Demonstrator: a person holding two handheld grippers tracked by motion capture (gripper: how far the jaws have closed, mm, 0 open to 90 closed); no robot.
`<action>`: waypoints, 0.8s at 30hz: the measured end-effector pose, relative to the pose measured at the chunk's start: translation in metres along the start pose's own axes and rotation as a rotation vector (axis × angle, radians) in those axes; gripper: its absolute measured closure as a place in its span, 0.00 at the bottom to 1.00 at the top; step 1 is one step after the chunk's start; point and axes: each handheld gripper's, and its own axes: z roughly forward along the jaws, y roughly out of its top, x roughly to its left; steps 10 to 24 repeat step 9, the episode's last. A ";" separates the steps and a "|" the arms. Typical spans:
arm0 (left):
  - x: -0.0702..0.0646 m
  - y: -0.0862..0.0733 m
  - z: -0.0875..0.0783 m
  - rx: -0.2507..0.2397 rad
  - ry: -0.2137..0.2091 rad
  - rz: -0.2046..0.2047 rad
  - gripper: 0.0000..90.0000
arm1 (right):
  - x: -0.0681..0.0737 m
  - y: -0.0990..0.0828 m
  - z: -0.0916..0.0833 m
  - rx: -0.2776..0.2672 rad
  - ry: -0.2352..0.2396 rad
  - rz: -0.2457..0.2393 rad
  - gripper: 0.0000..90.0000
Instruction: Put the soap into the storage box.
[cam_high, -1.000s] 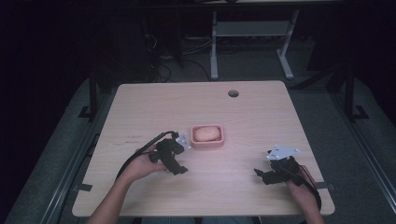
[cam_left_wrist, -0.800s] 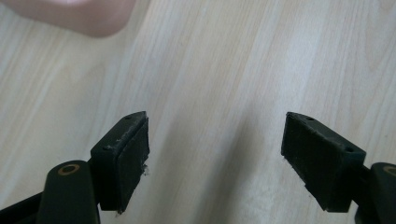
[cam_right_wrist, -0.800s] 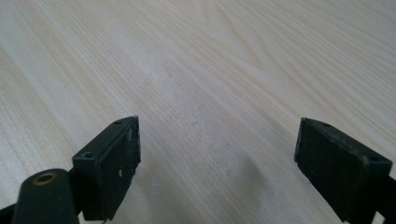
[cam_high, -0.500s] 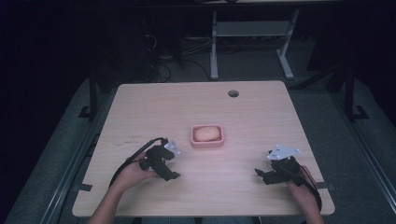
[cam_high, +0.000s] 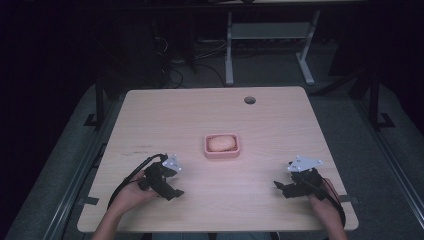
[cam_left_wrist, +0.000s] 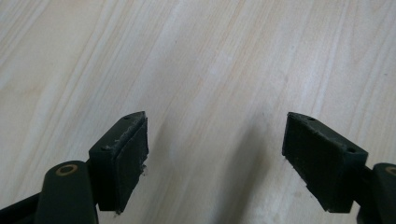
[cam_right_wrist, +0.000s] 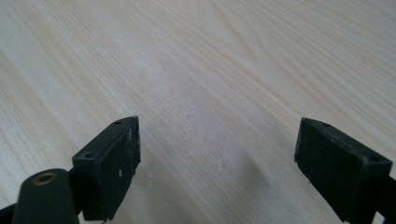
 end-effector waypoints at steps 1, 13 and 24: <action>0.000 -0.002 0.000 -0.002 0.003 -0.005 0.24 | 0.000 0.000 0.000 0.000 0.001 0.000 0.15; -0.005 -0.009 0.004 0.002 0.023 -0.003 0.23 | 0.001 0.002 -0.001 -0.005 0.006 -0.023 0.15; -0.005 -0.009 0.004 0.002 0.023 -0.003 0.23 | 0.001 0.002 -0.001 -0.005 0.006 -0.023 0.15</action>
